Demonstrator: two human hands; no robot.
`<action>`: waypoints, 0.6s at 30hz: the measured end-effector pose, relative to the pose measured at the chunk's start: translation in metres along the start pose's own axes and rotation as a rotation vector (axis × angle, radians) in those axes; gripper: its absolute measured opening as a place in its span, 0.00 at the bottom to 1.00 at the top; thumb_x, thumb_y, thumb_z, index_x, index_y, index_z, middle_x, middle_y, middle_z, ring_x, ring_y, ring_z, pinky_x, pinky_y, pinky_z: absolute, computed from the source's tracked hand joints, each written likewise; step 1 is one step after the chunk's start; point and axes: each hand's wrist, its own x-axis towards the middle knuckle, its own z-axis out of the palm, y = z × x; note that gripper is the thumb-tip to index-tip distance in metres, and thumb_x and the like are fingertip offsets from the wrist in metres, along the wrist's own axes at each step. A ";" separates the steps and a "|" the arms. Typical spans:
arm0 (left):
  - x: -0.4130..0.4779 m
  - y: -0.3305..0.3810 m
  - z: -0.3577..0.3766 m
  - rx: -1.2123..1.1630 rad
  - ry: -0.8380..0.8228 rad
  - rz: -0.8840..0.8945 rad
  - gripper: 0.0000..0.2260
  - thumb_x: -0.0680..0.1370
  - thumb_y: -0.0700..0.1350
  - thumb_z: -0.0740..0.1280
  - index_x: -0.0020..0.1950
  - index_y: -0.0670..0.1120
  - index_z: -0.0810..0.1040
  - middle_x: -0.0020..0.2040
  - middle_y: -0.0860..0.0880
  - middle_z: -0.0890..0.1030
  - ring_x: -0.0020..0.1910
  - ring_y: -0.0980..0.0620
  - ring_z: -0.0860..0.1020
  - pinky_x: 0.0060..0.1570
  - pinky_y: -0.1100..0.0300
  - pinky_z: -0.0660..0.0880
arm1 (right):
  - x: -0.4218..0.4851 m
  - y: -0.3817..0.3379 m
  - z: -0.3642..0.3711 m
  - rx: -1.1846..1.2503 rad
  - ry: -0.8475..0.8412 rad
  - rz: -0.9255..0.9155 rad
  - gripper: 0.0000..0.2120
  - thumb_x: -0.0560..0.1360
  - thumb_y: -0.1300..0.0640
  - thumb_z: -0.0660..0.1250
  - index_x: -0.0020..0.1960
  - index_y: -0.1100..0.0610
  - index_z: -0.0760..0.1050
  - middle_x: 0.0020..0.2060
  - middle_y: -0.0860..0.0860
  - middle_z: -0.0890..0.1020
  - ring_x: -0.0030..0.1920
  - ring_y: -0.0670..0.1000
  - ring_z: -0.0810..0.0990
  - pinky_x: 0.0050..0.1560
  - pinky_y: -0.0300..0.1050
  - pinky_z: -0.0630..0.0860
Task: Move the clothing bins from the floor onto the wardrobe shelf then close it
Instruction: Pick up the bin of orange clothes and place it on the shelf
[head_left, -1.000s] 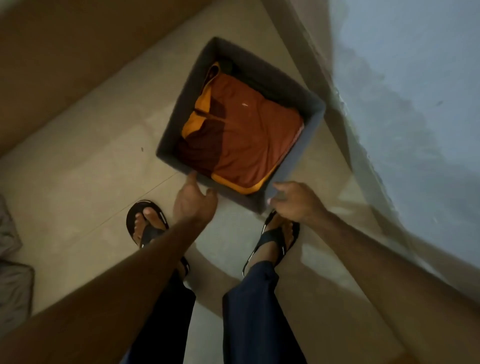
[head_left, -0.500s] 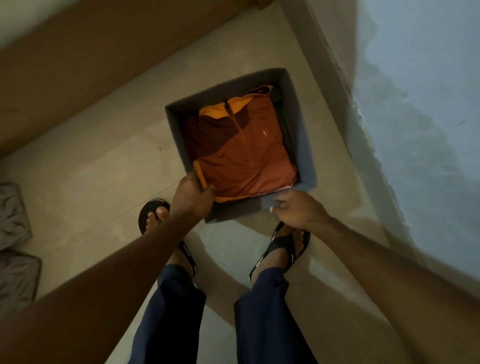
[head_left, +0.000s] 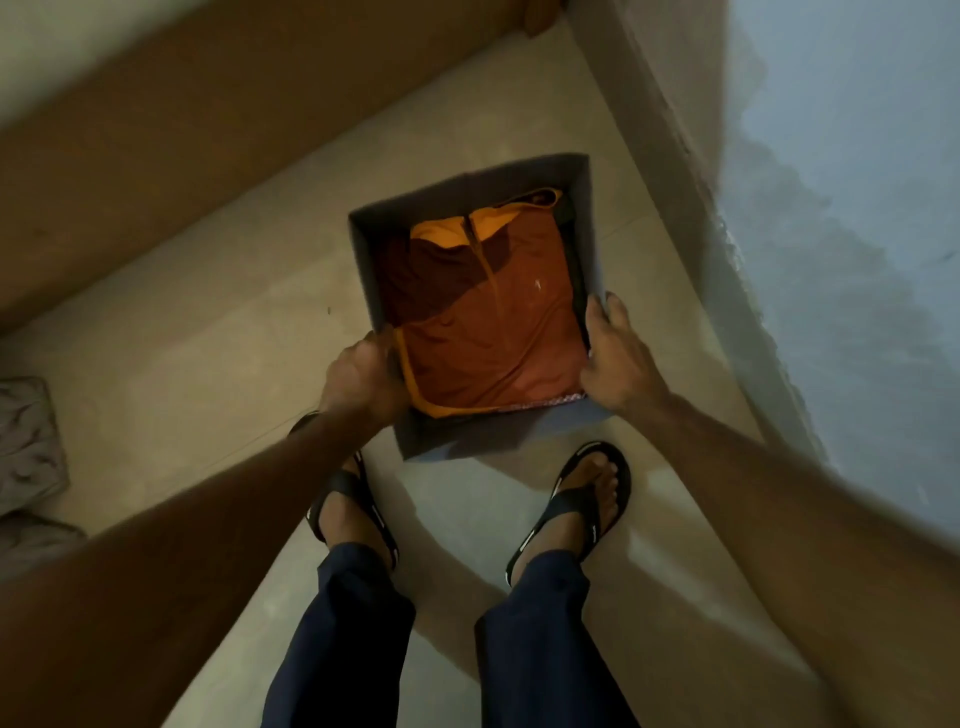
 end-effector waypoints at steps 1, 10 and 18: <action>-0.004 0.001 -0.002 0.028 0.013 0.009 0.26 0.76 0.44 0.68 0.72 0.44 0.66 0.63 0.37 0.77 0.59 0.35 0.76 0.57 0.47 0.75 | -0.008 0.000 0.002 0.006 -0.014 -0.004 0.35 0.76 0.67 0.60 0.78 0.60 0.46 0.78 0.59 0.48 0.72 0.64 0.64 0.67 0.54 0.67; -0.120 0.034 -0.083 0.149 -0.074 0.083 0.25 0.75 0.41 0.65 0.72 0.47 0.67 0.64 0.40 0.77 0.59 0.37 0.77 0.56 0.49 0.75 | -0.162 -0.017 -0.055 0.103 -0.095 0.129 0.36 0.75 0.66 0.60 0.78 0.59 0.47 0.78 0.58 0.49 0.75 0.60 0.58 0.72 0.51 0.63; -0.300 0.080 -0.203 0.170 -0.139 0.205 0.31 0.73 0.40 0.65 0.76 0.47 0.63 0.66 0.39 0.77 0.60 0.38 0.77 0.57 0.51 0.75 | -0.372 -0.083 -0.161 0.233 0.102 0.293 0.35 0.74 0.68 0.59 0.78 0.58 0.50 0.78 0.56 0.52 0.74 0.59 0.61 0.70 0.51 0.64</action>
